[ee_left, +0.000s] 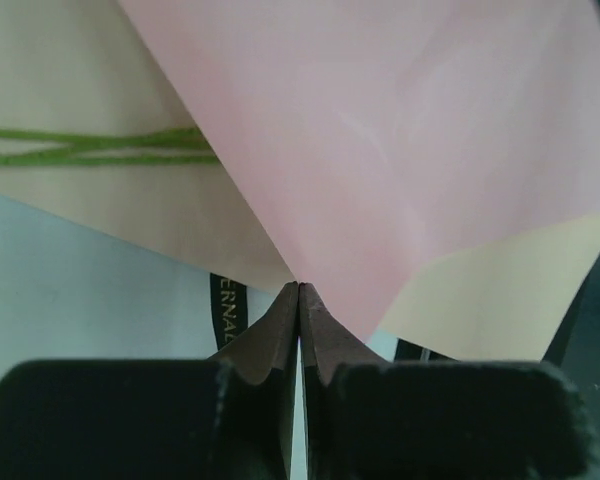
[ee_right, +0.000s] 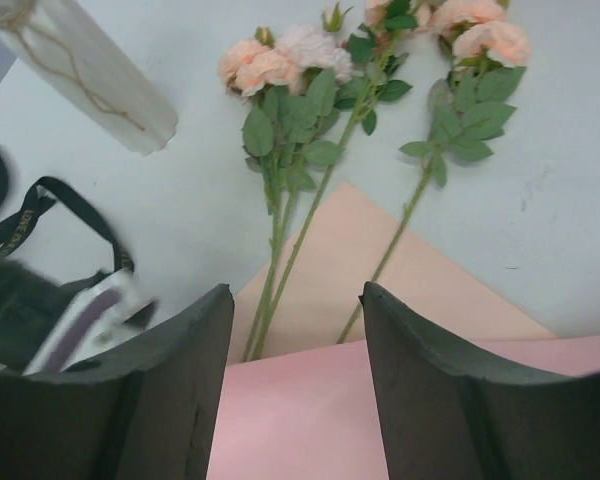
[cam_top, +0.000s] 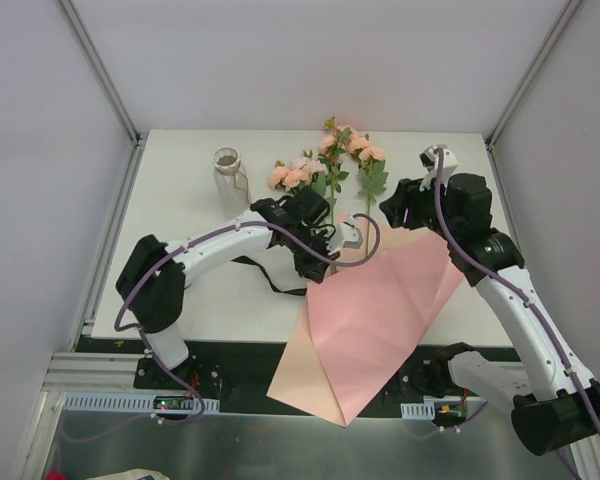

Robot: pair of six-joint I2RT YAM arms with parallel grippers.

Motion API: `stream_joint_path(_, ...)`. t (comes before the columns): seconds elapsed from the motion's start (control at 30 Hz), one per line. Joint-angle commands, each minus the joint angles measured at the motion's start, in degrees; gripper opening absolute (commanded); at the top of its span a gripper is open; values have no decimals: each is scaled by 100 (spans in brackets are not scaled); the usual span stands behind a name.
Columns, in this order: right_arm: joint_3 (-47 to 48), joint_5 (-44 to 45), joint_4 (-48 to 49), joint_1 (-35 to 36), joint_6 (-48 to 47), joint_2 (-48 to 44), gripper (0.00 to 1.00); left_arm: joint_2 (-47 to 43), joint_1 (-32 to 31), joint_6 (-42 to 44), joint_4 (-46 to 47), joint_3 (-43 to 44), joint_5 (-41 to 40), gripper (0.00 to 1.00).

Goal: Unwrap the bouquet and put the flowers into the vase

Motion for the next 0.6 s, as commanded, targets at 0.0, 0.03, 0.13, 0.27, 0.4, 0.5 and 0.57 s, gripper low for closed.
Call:
stream_joint_path(0.0,537,747,-346,-291,-9,96,57,-931,-566,-39,-831,1014,115,0)
stream_joint_path(0.03,599,730,-355,-361,8,132,57,-976,-629,-170,-989,1174,150,0)
stream_joint_path(0.13,748,668,-425,-563,70,299,57,-1143,-910,-460,-1359,1736,343,0)
stream_joint_path(0.27,1388,677,-802,-599,88,816,56,-959,-1499,-575,-2087,2911,343,0)
stream_joint_path(0.4,1584,625,-1164,-599,167,1248,57,-337,-2237,-261,-3019,4231,72,0)
stream_joint_path(0.5,1566,738,-1199,-599,53,1511,63,312,-2799,117,-3888,5645,-210,0)
stream_joint_path(0.57,1619,730,-1295,-660,-61,1713,66,805,-3263,372,-4460,6584,-481,0)
